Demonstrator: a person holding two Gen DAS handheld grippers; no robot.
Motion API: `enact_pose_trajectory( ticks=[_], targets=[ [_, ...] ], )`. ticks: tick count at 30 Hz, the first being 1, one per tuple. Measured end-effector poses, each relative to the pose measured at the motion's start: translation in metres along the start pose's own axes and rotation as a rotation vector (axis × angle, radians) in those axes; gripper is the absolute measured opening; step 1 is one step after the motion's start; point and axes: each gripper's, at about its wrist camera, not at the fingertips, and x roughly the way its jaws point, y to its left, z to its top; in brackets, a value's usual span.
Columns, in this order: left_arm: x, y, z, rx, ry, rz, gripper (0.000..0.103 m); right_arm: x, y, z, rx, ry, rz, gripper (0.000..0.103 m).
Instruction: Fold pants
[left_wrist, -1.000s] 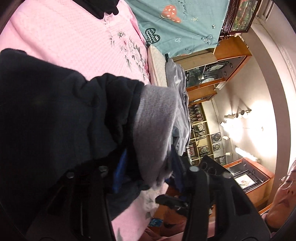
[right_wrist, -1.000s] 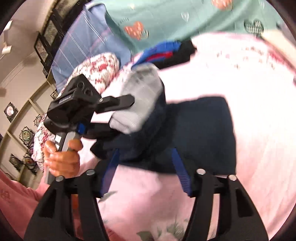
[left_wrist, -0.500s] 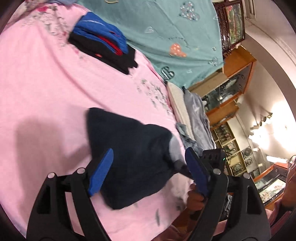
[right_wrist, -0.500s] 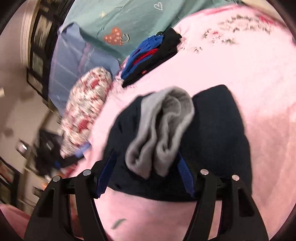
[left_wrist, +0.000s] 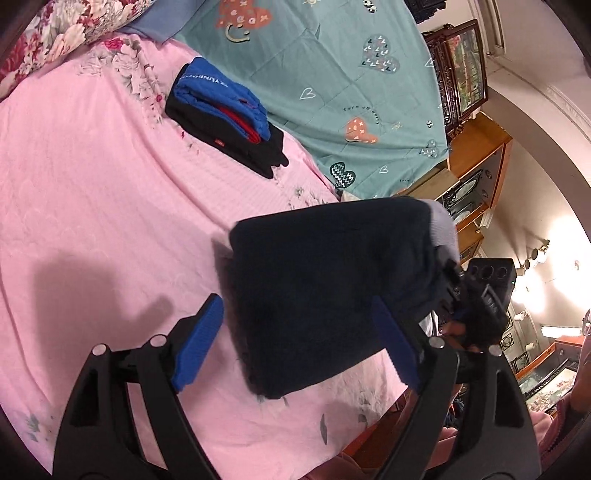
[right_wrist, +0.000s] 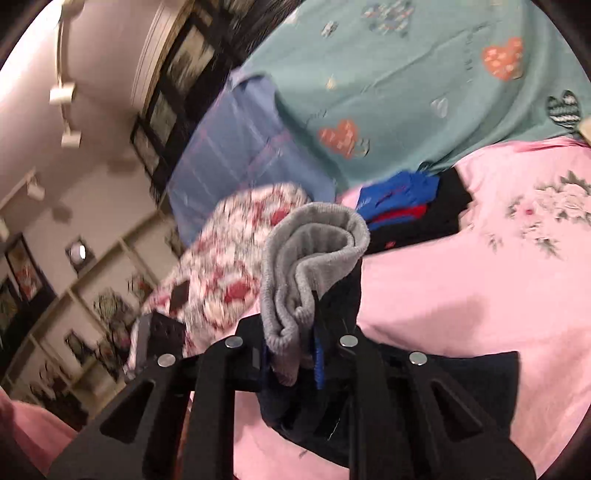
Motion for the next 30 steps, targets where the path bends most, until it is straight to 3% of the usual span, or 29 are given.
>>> enact_pose_trajectory(
  ticks=[2, 6, 7, 11, 15, 19, 21, 22, 24, 25, 27, 30],
  targets=[
    [0.007, -0.006, -0.002, 0.012, 0.014, -0.006, 0.085, -0.017, -0.03, -0.018, 0.09, -0.015, -0.107, 0.018],
    [0.032, -0.015, -0.007, 0.042, 0.074, -0.011, 0.085, -0.02, -0.103, -0.073, 0.284, 0.107, -0.38, 0.018],
    [0.038, -0.019, -0.008, 0.051, 0.089, -0.008, 0.085, -0.02, -0.113, -0.082, 0.3, 0.131, -0.412, 0.02],
    [0.069, -0.044, -0.016, 0.159, 0.166, 0.009, 0.085, -0.046, -0.115, -0.082, 0.346, 0.103, -0.4, 0.043],
    [0.091, -0.076, -0.026, 0.302, 0.201, 0.001, 0.088, -0.063, -0.083, -0.057, 0.191, -0.008, -0.429, 0.043],
    [0.115, -0.101, -0.04, 0.402, 0.25, -0.029, 0.088, -0.037, -0.052, -0.032, 0.038, -0.02, -0.254, 0.043],
    [0.13, -0.11, -0.051, 0.443, 0.291, -0.056, 0.088, -0.014, -0.059, -0.031, 0.008, 0.034, -0.231, 0.043],
    [0.136, -0.111, -0.056, 0.45, 0.31, -0.058, 0.089, -0.003, -0.068, -0.032, 0.01, 0.067, -0.262, 0.043],
    [0.153, -0.103, -0.069, 0.428, 0.373, -0.04, 0.089, 0.027, -0.104, -0.043, 0.06, 0.183, -0.453, 0.04],
    [0.159, -0.097, -0.074, 0.418, 0.39, -0.032, 0.089, 0.032, -0.122, -0.049, 0.107, 0.196, -0.479, 0.029],
    [0.161, -0.092, -0.082, 0.422, 0.385, -0.023, 0.089, 0.022, -0.125, -0.047, 0.172, 0.16, -0.418, 0.029],
    [0.15, -0.103, -0.083, 0.476, 0.368, 0.0, 0.089, -0.005, -0.1, -0.039, 0.154, 0.082, -0.346, 0.034]
  ],
)
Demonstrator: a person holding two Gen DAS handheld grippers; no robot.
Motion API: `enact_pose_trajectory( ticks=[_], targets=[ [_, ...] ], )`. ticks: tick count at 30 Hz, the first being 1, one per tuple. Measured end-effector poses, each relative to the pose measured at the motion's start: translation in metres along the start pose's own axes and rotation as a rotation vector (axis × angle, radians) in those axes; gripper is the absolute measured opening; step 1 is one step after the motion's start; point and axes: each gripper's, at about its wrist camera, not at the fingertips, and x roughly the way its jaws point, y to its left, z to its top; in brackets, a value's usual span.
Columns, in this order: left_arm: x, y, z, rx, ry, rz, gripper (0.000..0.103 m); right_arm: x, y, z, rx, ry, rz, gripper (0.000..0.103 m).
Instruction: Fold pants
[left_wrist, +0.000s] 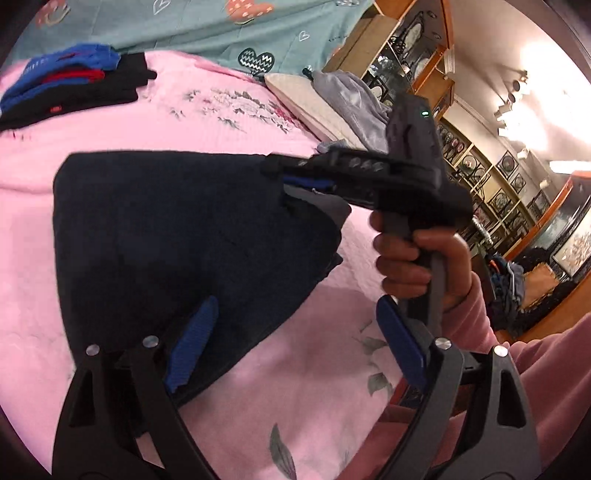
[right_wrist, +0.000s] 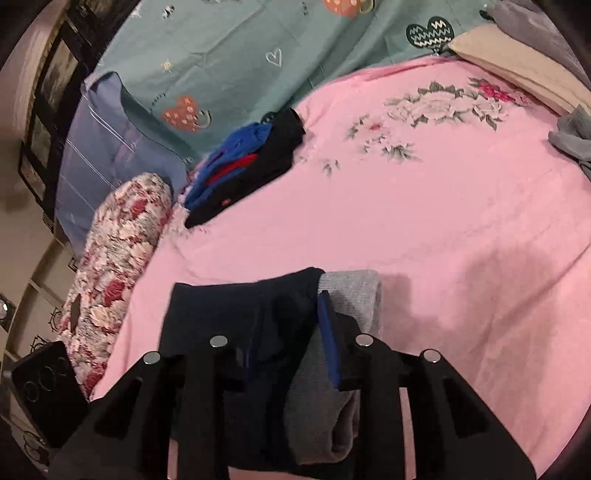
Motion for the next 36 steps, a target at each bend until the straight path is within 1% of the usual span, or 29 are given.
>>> enact_pose_trajectory(
  ticks=[1, 2, 3, 4, 6, 7, 8, 9, 10, 11, 12, 13, 14, 15, 17, 19, 21, 22, 23, 25, 26, 27, 28, 29, 31, 32, 33, 35, 36],
  targets=[
    [-0.007, -0.001, 0.004, 0.004, -0.006, -0.003, 0.089, -0.012, 0.007, -0.003, -0.022, -0.012, 0.053, 0.035],
    [-0.013, -0.002, 0.009, 0.009, -0.018, -0.006, 0.089, -0.018, 0.012, -0.006, -0.036, -0.009, 0.085, 0.035],
    [-0.019, -0.001, 0.014, 0.018, -0.036, -0.003, 0.09, -0.024, 0.018, -0.012, -0.054, 0.008, 0.12, 0.035],
    [-0.026, 0.001, 0.021, 0.03, -0.06, 0.009, 0.092, -0.026, 0.021, -0.017, -0.063, 0.031, 0.132, 0.036],
    [-0.031, 0.007, 0.034, 0.036, -0.086, 0.035, 0.094, -0.027, 0.025, -0.029, -0.078, 0.076, 0.13, 0.036],
    [-0.031, 0.016, 0.044, 0.027, -0.094, 0.06, 0.094, -0.021, 0.023, -0.039, -0.079, 0.107, 0.112, 0.038],
    [-0.029, 0.022, 0.05, 0.015, -0.096, 0.064, 0.094, -0.013, 0.018, -0.047, -0.075, 0.15, 0.077, 0.041],
    [-0.026, 0.031, 0.056, -0.004, -0.093, 0.059, 0.094, -0.004, 0.012, -0.056, -0.059, 0.195, 0.047, 0.041],
    [-0.018, 0.047, 0.063, -0.037, -0.075, 0.063, 0.094, -0.003, 0.007, -0.062, -0.037, 0.187, 0.072, 0.041],
    [-0.01, 0.059, 0.067, -0.067, -0.05, 0.089, 0.094, -0.006, 0.007, -0.064, -0.037, 0.163, 0.083, 0.041],
    [0.001, 0.073, 0.069, -0.11, -0.018, 0.126, 0.094, -0.009, 0.01, -0.063, -0.045, 0.163, 0.085, 0.041],
    [0.012, 0.091, 0.068, -0.176, 0.022, 0.131, 0.094, -0.015, 0.014, -0.061, -0.058, 0.15, 0.086, 0.042],
    [0.015, 0.099, 0.068, -0.216, 0.026, 0.108, 0.094, -0.022, 0.019, -0.059, -0.076, 0.122, 0.085, 0.042],
    [0.013, 0.102, 0.069, -0.238, 0.011, 0.095, 0.094, -0.029, 0.024, -0.058, -0.1, 0.102, 0.087, 0.043],
    [-0.001, 0.094, 0.071, -0.229, -0.022, 0.096, 0.094, -0.036, 0.031, -0.058, -0.143, 0.079, 0.1, 0.043],
    [-0.019, 0.082, 0.071, -0.202, -0.085, 0.117, 0.094, -0.04, 0.036, -0.056, -0.16, 0.064, 0.121, 0.043],
    [-0.029, 0.075, 0.068, -0.195, -0.1, 0.125, 0.094, -0.039, 0.038, -0.055, -0.165, 0.058, 0.145, 0.043],
    [-0.031, 0.07, 0.066, -0.192, -0.102, 0.114, 0.094, -0.036, 0.034, -0.055, -0.151, 0.064, 0.153, 0.044],
    [-0.034, 0.065, 0.062, -0.188, -0.099, 0.099, 0.095, -0.032, 0.029, -0.055, -0.129, 0.078, 0.137, 0.048],
    [-0.032, 0.053, 0.05, -0.172, -0.075, 0.066, 0.095, -0.014, 0.009, -0.057, -0.053, 0.155, 0.042, 0.048],
    [-0.027, 0.048, 0.04, -0.156, -0.047, 0.055, 0.095, -0.011, 0.001, -0.058, -0.007, 0.163, 0.089, 0.048],
    [-0.021, 0.045, 0.032, -0.149, -0.019, 0.054, 0.095, -0.011, -0.002, -0.057, 0.023, 0.16, 0.114, 0.048],
    [-0.011, 0.042, 0.02, -0.143, 0.03, 0.07, 0.095, -0.013, -0.001, -0.053, 0.032, 0.164, 0.124, 0.048],
    [-0.007, 0.04, 0.011, -0.128, 0.051, 0.106, 0.095, -0.016, 0.003, -0.048, 0.02, 0.156, 0.131, 0.048],
    [-0.01, 0.032, -0.001, -0.071, 0.043, 0.165, 0.095, -0.022, 0.015, -0.036, -0.023, 0.089, 0.141, 0.049],
    [-0.013, 0.028, 0.0, -0.064, 0.043, 0.17, 0.095, -0.023, 0.02, -0.028, -0.04, 0.063, 0.158, 0.049],
    [-0.015, 0.025, 0.001, -0.064, 0.04, 0.163, 0.095, -0.021, 0.023, -0.025, -0.046, 0.052, 0.174, 0.05],
    [-0.021, 0.018, 0.006, -0.072, 0.015, 0.101, 0.095, -0.011, 0.024, -0.014, -0.042, 0.023, 0.217, 0.052],
    [-0.024, 0.016, 0.008, -0.066, 0.003, 0.08, 0.096, -0.002, 0.02, -0.01, -0.032, 0.018, 0.201, 0.054]
  ],
)
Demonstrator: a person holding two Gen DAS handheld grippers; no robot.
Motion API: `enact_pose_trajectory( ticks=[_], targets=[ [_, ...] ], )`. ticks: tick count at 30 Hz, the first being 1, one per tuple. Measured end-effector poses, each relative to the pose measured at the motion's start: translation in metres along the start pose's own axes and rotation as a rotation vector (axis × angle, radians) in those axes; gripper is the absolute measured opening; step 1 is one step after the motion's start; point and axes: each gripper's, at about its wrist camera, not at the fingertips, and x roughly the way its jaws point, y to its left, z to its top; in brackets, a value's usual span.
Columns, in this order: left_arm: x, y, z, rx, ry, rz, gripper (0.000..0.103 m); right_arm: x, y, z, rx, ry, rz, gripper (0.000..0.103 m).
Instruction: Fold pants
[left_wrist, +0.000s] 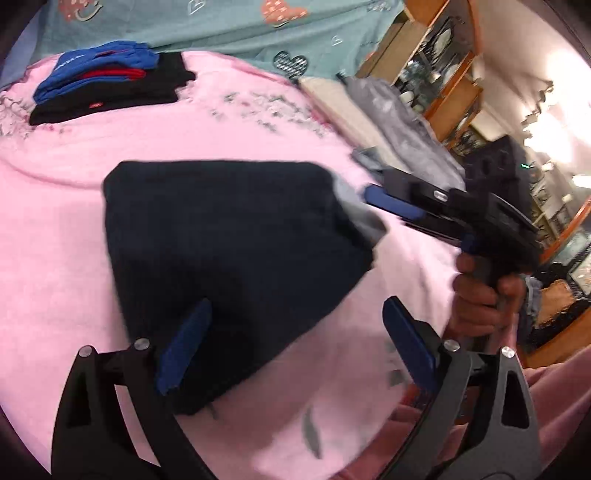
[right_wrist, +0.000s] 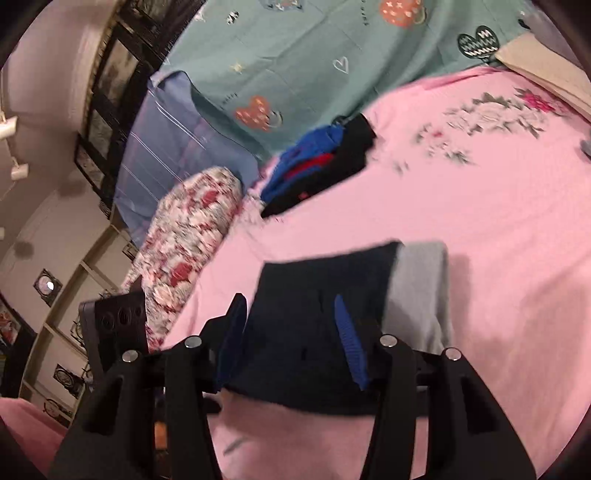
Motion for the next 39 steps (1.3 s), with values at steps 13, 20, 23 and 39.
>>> enact_pose_trajectory(
  ticks=[13, 20, 23, 39],
  targets=[
    [-0.013, 0.012, -0.011, -0.026, 0.003, 0.135, 0.098, -0.035, -0.007, -0.018, -0.008, -0.061, -0.077, 0.055],
    [-0.023, 0.061, -0.016, -0.244, 0.006, 0.198, 0.098, -0.035, 0.02, -0.046, -0.163, 0.011, -0.08, 0.055],
    [-0.026, 0.067, -0.018, -0.281, 0.01, 0.202, 0.098, -0.023, 0.034, -0.055, -0.231, 0.059, -0.058, 0.055],
    [-0.04, 0.077, -0.028, -0.295, 0.022, 0.321, 0.098, 0.034, 0.115, -0.1, -0.651, 0.226, -0.047, 0.055]
  ],
)
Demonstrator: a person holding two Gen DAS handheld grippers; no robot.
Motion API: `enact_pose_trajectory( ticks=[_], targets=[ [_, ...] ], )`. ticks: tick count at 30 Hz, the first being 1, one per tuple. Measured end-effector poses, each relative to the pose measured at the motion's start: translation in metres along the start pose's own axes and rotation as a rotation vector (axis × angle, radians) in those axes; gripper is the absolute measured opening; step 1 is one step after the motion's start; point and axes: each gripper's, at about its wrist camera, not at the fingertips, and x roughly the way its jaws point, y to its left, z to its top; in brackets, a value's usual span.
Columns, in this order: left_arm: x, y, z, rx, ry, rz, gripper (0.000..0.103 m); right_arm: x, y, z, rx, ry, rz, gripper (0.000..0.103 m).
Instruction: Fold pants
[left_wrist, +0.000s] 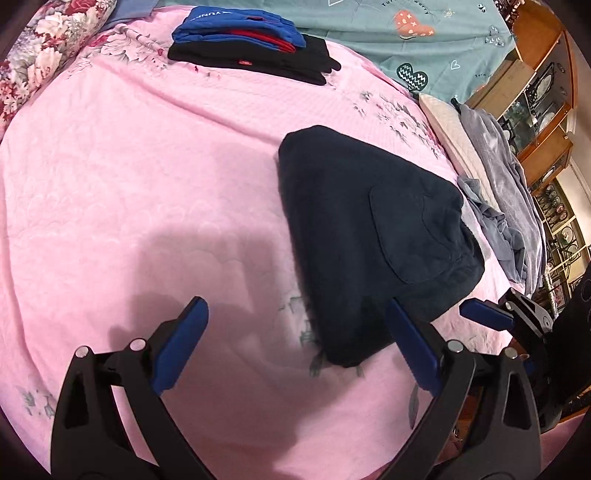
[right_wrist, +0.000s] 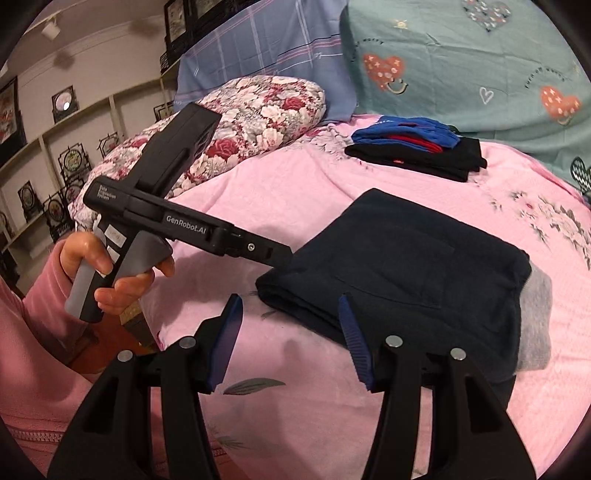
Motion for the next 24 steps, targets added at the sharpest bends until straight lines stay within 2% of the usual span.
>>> enact_pose_trajectory(
  ticks=[3, 8, 15, 20, 24],
  targets=[
    [-0.003, 0.006, -0.001, -0.009, -0.002, 0.005, 0.098, 0.008, 0.012, 0.004, -0.069, 0.026, -0.02, 0.055],
    [-0.015, 0.027, -0.005, -0.055, -0.029, -0.011, 0.098, 0.021, 0.027, 0.009, -0.215, 0.082, -0.112, 0.055],
    [-0.029, 0.056, -0.018, -0.124, -0.063, -0.039, 0.098, 0.045, 0.038, 0.008, -0.374, 0.181, -0.198, 0.055],
    [-0.034, 0.058, -0.02, -0.121, -0.072, -0.056, 0.098, 0.06, 0.049, 0.007, -0.487, 0.219, -0.264, 0.055],
    [-0.032, 0.06, -0.021, -0.114, -0.075, -0.068, 0.098, 0.066, 0.053, 0.006, -0.525, 0.237, -0.272, 0.055]
  ],
)
